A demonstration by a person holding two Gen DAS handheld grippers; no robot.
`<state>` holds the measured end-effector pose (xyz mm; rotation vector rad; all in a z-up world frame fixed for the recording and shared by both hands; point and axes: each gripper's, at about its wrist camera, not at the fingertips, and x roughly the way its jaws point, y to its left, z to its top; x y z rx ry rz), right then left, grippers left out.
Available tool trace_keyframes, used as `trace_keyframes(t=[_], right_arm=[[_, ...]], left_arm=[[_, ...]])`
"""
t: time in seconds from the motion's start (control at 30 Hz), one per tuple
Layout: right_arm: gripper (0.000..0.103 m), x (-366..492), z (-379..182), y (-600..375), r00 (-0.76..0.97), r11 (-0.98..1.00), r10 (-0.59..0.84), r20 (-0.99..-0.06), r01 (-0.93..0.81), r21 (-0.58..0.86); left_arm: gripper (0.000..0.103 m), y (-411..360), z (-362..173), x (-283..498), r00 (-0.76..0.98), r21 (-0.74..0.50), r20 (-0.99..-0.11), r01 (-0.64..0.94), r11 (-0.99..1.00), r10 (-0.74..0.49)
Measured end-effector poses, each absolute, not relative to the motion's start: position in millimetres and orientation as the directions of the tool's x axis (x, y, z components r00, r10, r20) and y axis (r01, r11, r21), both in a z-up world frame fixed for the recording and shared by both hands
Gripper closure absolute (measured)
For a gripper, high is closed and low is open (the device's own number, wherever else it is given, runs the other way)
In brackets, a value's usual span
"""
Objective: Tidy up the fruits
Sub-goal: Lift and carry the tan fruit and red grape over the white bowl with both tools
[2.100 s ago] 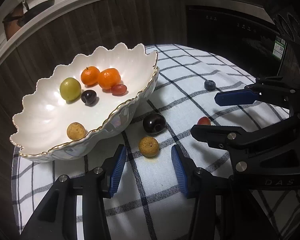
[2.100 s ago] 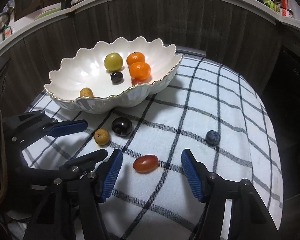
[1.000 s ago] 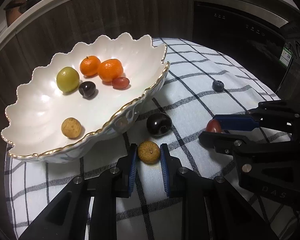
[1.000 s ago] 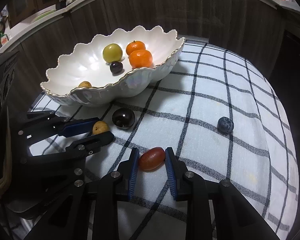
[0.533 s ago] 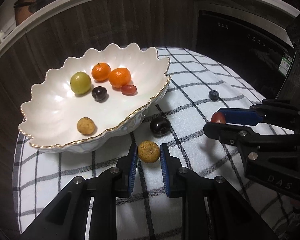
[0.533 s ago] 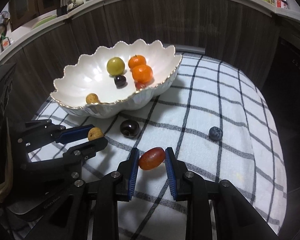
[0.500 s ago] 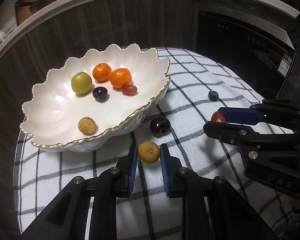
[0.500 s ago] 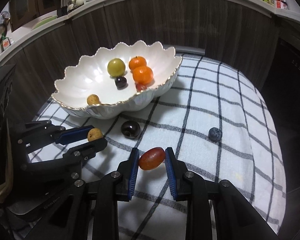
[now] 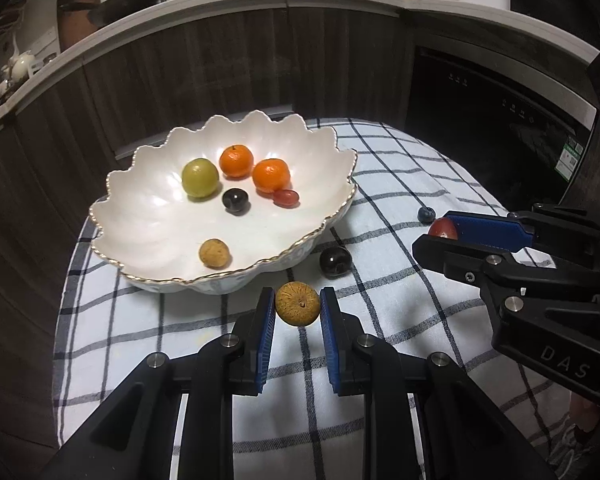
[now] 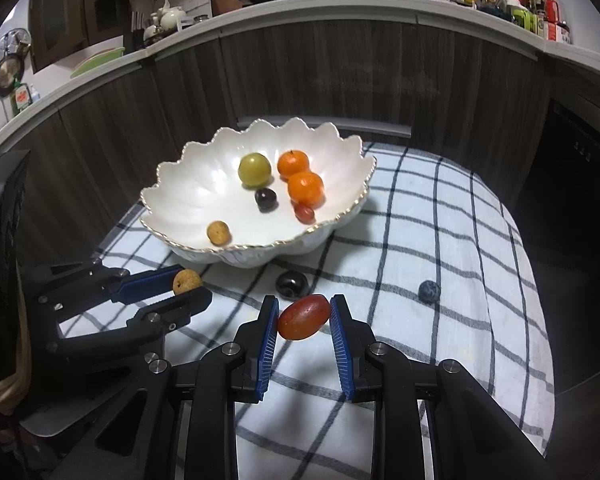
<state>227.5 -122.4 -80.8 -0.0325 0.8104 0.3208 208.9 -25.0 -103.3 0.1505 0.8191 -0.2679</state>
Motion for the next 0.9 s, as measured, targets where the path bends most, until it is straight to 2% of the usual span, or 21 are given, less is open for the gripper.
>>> trace_keyframes(t=[0.9], right_arm=[[0.075,242,-32,-73,0.702,0.94,0.289,-0.651,-0.338,0.054]], left_arm=[[0.08,36,-60,225,0.717,-0.026,-0.684,0.16,0.987,-0.134]])
